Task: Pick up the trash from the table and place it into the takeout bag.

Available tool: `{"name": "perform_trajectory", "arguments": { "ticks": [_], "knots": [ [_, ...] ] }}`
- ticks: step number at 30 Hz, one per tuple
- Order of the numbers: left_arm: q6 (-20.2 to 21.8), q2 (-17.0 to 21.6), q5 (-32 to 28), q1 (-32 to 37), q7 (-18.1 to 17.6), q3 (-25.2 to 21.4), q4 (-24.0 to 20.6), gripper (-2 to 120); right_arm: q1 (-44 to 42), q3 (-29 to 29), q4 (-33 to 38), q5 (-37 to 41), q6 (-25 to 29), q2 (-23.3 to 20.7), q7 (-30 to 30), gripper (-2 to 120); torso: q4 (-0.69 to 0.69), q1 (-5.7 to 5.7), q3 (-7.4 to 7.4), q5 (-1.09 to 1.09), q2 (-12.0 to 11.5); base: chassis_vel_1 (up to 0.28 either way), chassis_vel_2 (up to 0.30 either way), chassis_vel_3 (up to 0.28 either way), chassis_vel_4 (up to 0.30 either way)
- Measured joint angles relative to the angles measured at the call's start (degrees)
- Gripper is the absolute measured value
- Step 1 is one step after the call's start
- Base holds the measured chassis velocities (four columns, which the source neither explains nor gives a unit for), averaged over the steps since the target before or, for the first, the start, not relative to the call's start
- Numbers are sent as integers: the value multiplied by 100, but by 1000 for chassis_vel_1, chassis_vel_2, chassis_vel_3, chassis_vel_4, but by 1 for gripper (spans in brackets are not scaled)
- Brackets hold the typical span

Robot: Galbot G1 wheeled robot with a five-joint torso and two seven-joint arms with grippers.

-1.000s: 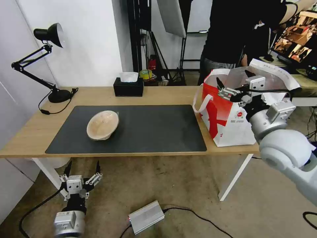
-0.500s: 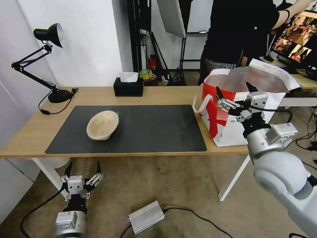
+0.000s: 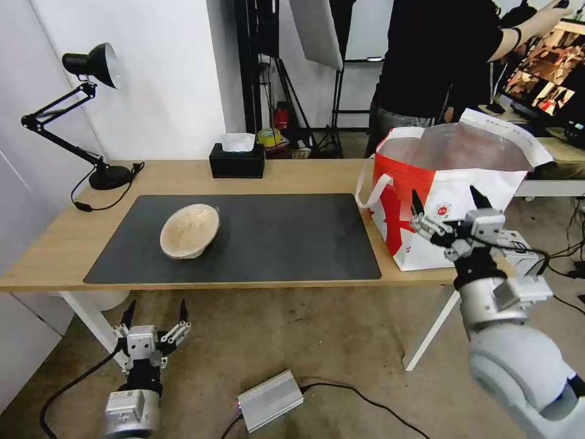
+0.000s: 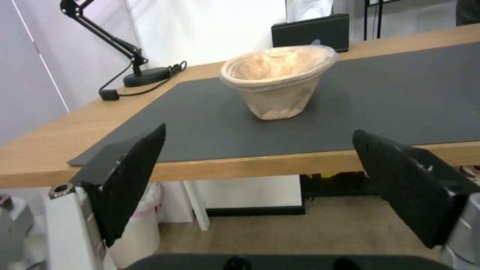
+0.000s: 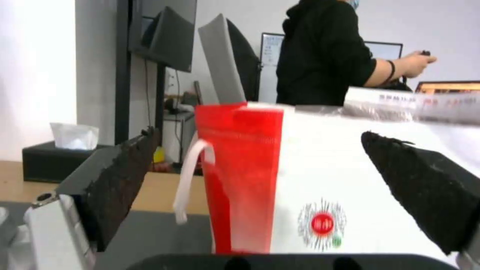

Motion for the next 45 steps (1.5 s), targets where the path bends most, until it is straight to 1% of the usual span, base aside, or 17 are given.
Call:
{"name": "perform_trajectory", "arguments": {
  "ticks": [4, 8, 11, 15, 21, 24, 30, 45],
  "knots": [
    [0, -3, 1, -1, 0, 0, 2, 100, -236, -57, -27, -233, 132, 184, -8, 100, 0, 0, 0, 0, 0, 0, 0, 0, 0],
    [-1, -3, 1, 1, 0, -3, 9, 100, -368, -147, -118, -455, 271, 269, -16, 100, 0, 0, 0, 0, 0, 0, 0, 0, 0],
    [-3, -4, 2, -1, 0, -4, 26, 100, -465, -452, -340, -655, 449, 354, -9, 100, 0, 0, 0, -1, 0, 0, 0, 0, 0],
    [-5, -12, 2, 4, 0, -5, 32, 100, -526, -615, -623, -930, 651, 466, -8, 100, 0, 0, 0, 0, 0, 0, 0, 0, 0],
    [-9, 3, 2, 18, -1, -19, 37, 100, -680, -647, -852, -1043, 826, 524, -99, 100, 0, 0, 0, 0, 0, 0, 0, 0, 0],
    [-11, 13, 2, 16, -2, -18, 44, 100, -796, -618, -1012, -1167, 933, 531, -275, 100, 0, 0, 1, 0, 0, 0, 0, 0, 0],
    [-18, 15, 2, 2, -2, -6, 91, 100, -919, -600, -1244, -1344, 979, 550, -522, 100, 0, 0, 0, 0, 0, 0, 0, 0, 0],
    [-22, 24, -6, 1, -4, -21, 89, 100, -908, -655, -1500, -1427, 927, 676, -297, 100, 0, 0, 0, 0, 0, 0, 0, 0, 0]
  ]
}}
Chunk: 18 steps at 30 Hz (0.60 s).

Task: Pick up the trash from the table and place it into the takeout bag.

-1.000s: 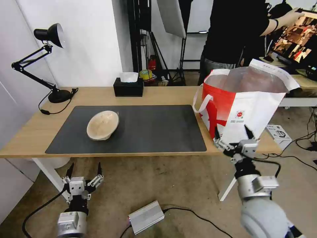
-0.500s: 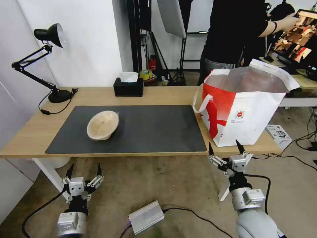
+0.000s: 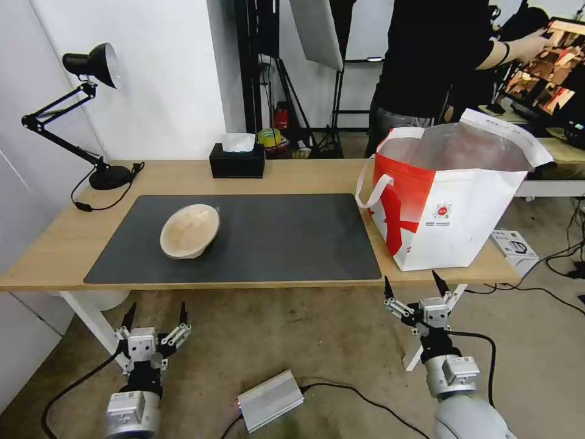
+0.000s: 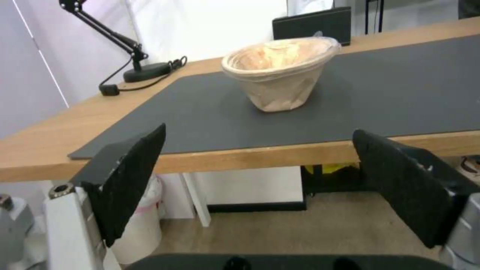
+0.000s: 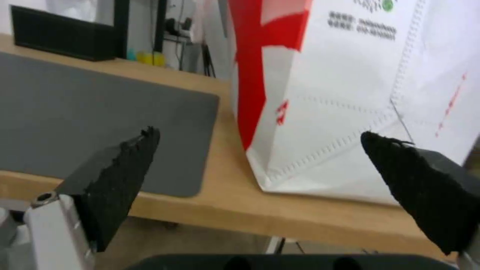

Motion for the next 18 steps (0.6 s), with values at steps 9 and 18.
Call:
{"name": "perform_trajectory", "arguments": {
  "ticks": [9, 18],
  "knots": [
    [3, 10, -1, 0, -2, -13, 13, 100, -55, -42, -112, 39, 0, 222, 179, 100, 0, 0, 0, 0, 0, 0, 0, 0, 0],
    [14, 28, -9, -1, -4, -21, 1, 100, -90, -88, -138, 51, 0, 331, 245, 100, 0, 0, 0, 0, 0, 0, 0, 0, 0]
  ]
}}
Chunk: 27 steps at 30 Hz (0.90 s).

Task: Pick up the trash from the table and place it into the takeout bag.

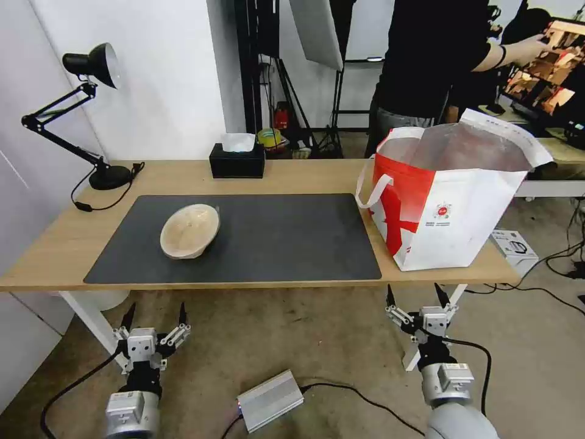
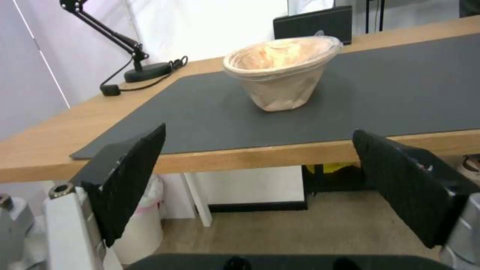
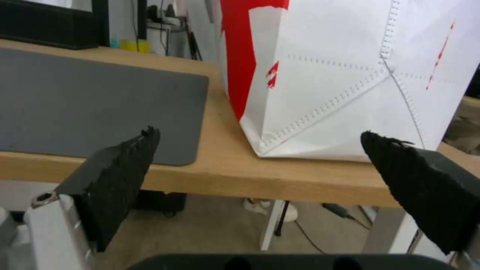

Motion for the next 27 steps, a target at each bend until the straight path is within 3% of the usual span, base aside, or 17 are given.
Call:
{"name": "perform_trajectory", "arguments": {
  "ticks": [17, 27],
  "knots": [
    [17, 5, -6, -10, -1, -1, -83, 100, -20, -19, -34, -13, 4, 81, 11, 99, 0, 0, 0, 0, 0, 0, 0, 0, 0],
    [17, 131, 140, 27, 10, -102, -366, 100, 11, -11, -34, -25, 7, 31, 4, 99, 0, 0, 0, 0, 0, 0, 0, 0, 0]
  ]
}}
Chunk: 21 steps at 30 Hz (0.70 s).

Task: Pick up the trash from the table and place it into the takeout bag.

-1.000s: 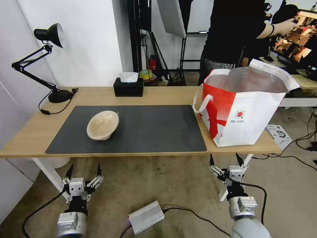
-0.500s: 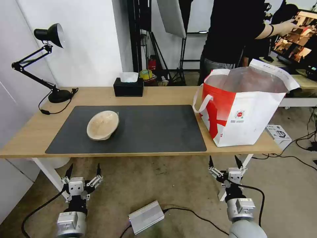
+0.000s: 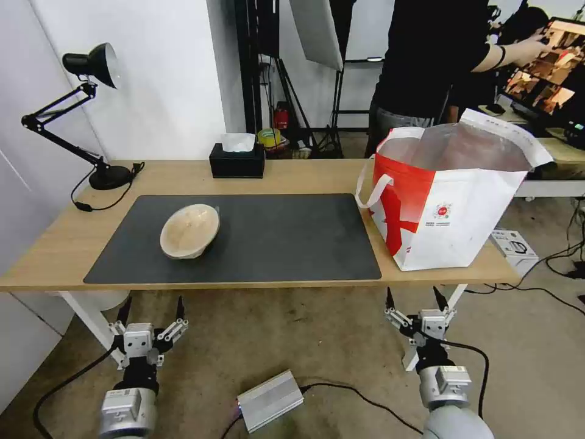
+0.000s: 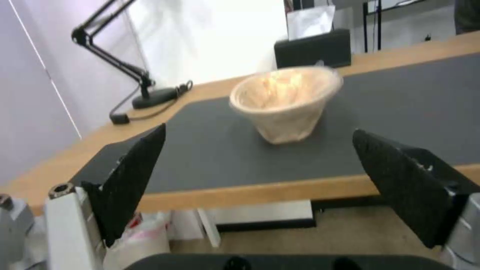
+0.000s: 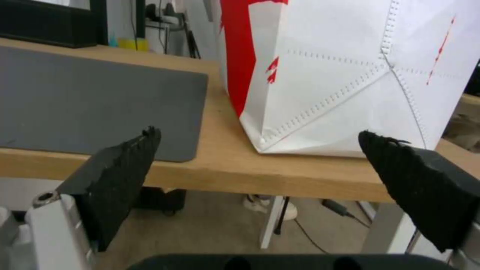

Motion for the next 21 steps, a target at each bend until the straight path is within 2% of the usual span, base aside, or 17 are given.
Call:
{"name": "perform_trajectory", "arguments": {
  "ticks": [10, 14, 15, 18, 19, 21],
  "knots": [
    [4, 343, 39, 47, 69, -163, -327, 100, 19, 9, 0, -25, 1, -87, -17, 100, 0, 0, 0, 0, 0, 0, 0, 0, 0],
    [14, 746, 52, 16, 182, -240, -436, 100, 55, 5, 6, -29, 2, -136, -24, 100, 0, 0, 0, -1, 0, 0, 0, 0, 0],
    [14, 746, 52, 16, 182, -240, -436, 100, 55, 5, 6, -29, 2, -136, -24, 100, 0, 0, 0, -1, 0, 0, 0, 0, 0],
    [18, 1193, 14, -90, 221, -259, -398, 100, 70, -24, 9, -41, 2, -152, -27, 100, 0, 0, 0, 0, 0, 0, 0, 0, 0],
    [18, 1193, 14, -90, 221, -259, -398, 100, 70, -24, 9, -41, 2, -152, -27, 100, 0, 0, 0, 0, 0, 0, 0, 0, 0],
    [12, 1446, -4, -169, 268, -240, -320, 100, 71, -40, 9, -55, 1, -160, -29, 100, 1, 0, 0, -1, 0, 0, 0, 0, 0]
  ]
}}
